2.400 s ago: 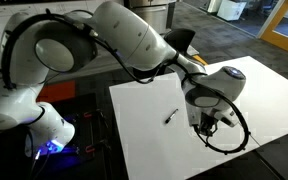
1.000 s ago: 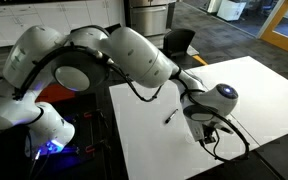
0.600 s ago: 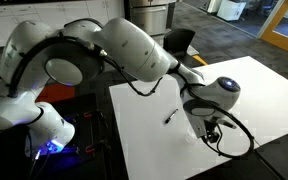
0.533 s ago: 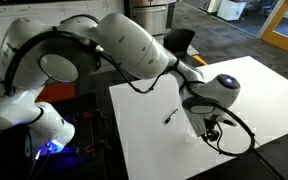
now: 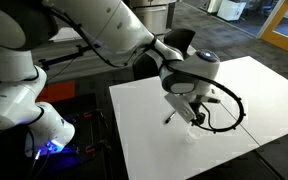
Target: Move the cup to the right, put the marker in the cup and then remove it and put it back on the table
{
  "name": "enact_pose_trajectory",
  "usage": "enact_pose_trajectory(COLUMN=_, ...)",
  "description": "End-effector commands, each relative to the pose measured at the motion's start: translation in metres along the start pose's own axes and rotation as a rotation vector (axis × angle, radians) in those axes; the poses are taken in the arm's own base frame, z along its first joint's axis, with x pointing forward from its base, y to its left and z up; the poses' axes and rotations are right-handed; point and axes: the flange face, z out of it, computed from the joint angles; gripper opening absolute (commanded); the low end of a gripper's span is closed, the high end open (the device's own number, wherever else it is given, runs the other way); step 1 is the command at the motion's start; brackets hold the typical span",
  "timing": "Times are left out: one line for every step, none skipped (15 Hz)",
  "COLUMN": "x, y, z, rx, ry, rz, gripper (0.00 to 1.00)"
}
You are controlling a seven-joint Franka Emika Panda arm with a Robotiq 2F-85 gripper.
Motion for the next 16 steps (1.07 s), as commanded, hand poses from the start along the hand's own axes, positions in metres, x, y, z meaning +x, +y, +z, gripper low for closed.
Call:
enact_pose_trajectory(x=-0.028, y=-0.049, z=-0.023, rx=-0.024, ry=-0.031, rz=-0.198, gripper=1.0)
enact_pose_trajectory(x=-0.029, y=-0.064, z=-0.025, rx=-0.015, ry=-0.046, rz=-0.252, gripper=1.0)
enact_pose_trajectory(x=-0.029, y=-0.076, z=-0.024, rx=-0.007, ry=-0.051, rz=-0.308, gripper=1.0)
enact_pose_trajectory(x=-0.028, y=-0.092, z=-0.025, rx=0.009, ry=-0.061, rz=-0.36, gripper=1.0)
enact_pose_trajectory(x=-0.026, y=-0.105, z=-0.023, rx=0.011, ry=-0.065, rz=-0.417, gripper=1.0)
enact_pose_trajectory(x=-0.021, y=-0.119, z=-0.02, rx=0.025, ry=-0.067, rz=-0.474, gripper=1.0)
enact_pose_trajectory(x=-0.016, y=-0.132, z=-0.016, rx=0.037, ry=-0.068, rz=-0.527, gripper=1.0)
enact_pose_trajectory(x=-0.011, y=-0.142, z=-0.011, rx=0.048, ry=-0.073, rz=-0.566, gripper=1.0)
enact_pose_trajectory(x=-0.005, y=-0.152, z=-0.005, rx=0.051, ry=-0.074, rz=-0.588, gripper=1.0)
enact_pose_trajectory(x=-0.001, y=-0.159, z=0.002, rx=0.056, ry=-0.077, rz=-0.598, gripper=1.0)
enact_pose_trajectory(x=0.004, y=-0.163, z=0.011, rx=0.065, ry=-0.08, rz=-0.609, gripper=1.0)
enact_pose_trajectory(x=0.008, y=-0.166, z=0.019, rx=0.078, ry=-0.086, rz=-0.624, gripper=1.0)
enact_pose_trajectory(x=0.013, y=-0.167, z=0.028, rx=0.054, ry=-0.087, rz=-0.62, gripper=1.0)
enact_pose_trajectory(x=0.016, y=-0.168, z=0.038, rx=0.072, ry=-0.103, rz=-0.632, gripper=1.0)
enact_pose_trajectory(x=0.021, y=-0.168, z=0.048, rx=0.091, ry=-0.108, rz=-0.654, gripper=1.0)
enact_pose_trajectory(x=0.026, y=-0.168, z=0.056, rx=0.088, ry=-0.109, rz=-0.678, gripper=1.0)
